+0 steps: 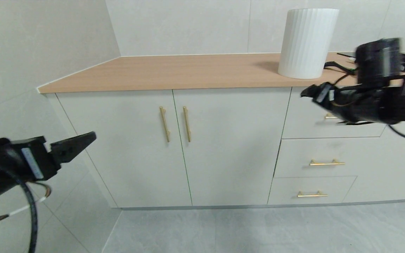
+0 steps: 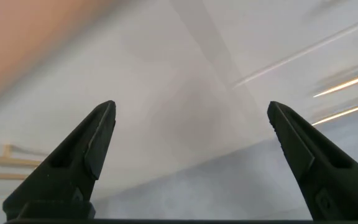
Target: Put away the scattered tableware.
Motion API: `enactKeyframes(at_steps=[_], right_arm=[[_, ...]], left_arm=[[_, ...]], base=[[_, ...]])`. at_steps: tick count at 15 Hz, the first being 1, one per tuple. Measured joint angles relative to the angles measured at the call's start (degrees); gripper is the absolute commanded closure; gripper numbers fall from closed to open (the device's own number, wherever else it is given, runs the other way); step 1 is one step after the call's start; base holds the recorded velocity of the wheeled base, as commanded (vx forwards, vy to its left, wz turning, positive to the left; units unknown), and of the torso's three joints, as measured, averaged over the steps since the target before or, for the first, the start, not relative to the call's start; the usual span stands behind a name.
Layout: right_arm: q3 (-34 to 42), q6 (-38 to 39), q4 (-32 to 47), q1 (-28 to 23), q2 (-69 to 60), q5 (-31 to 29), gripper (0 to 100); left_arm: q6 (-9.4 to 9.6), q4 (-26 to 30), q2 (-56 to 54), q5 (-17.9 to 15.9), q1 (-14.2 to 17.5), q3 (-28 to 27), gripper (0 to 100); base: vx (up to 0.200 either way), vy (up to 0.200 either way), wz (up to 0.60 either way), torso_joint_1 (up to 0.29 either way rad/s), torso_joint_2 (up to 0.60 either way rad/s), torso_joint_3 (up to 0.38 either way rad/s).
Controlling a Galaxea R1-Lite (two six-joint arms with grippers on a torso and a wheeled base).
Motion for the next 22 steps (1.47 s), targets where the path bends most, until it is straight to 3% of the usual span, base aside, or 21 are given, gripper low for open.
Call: enactKeyframes(at_steps=[3,6,9,12,16,19,22], right_arm=[[16.13,-11.4,-0.51,-3.64,-24.44,-0.2,0],[29.28,-24.42,-0.29,-6.05,-47.69,0.74,0],[40.77,-34.85,0.66,-11.84,-66.57,0.39,0],[51.8,-40.86,1.23,-17.42,-82.3,0.79,0],[66.23,-46.17,-4.05,-19.65,-94.21,0.88,0],[73.62,-45.87,-8.01,-19.87,-96.65,1.32,0],[75.47,-44.53,-1.15,-19.9,-97.33,5.58,0]], left_arm=[[3.01,4.85,-14.36,0.11,2.89,7.11,0],[8.05,14.96,-29.04,0.66,4.49,11.08,0],[12.28,21.76,-41.28,0.74,10.31,13.84,0],[12.51,22.41,-49.23,0.77,13.95,16.41,0],[11.85,22.14,-57.27,0.62,18.27,21.44,0],[11.98,21.09,-60.22,-1.61,18.93,24.72,0],[12.04,19.4,-61.33,-2.99,18.93,29.5,0]], base=[[0.0,0.0,0.0,0.0,0.0,0.0],[0.0,0.0,0.0,0.0,0.0,0.0],[0.0,0.0,0.0,0.0,0.0,0.0],[0.0,0.0,0.0,0.0,0.0,0.0],[0.0,0.0,0.0,0.0,0.0,0.0],[0.0,0.0,0.0,0.0,0.0,0.0],[0.0,0.0,0.0,0.0,0.0,0.0]])
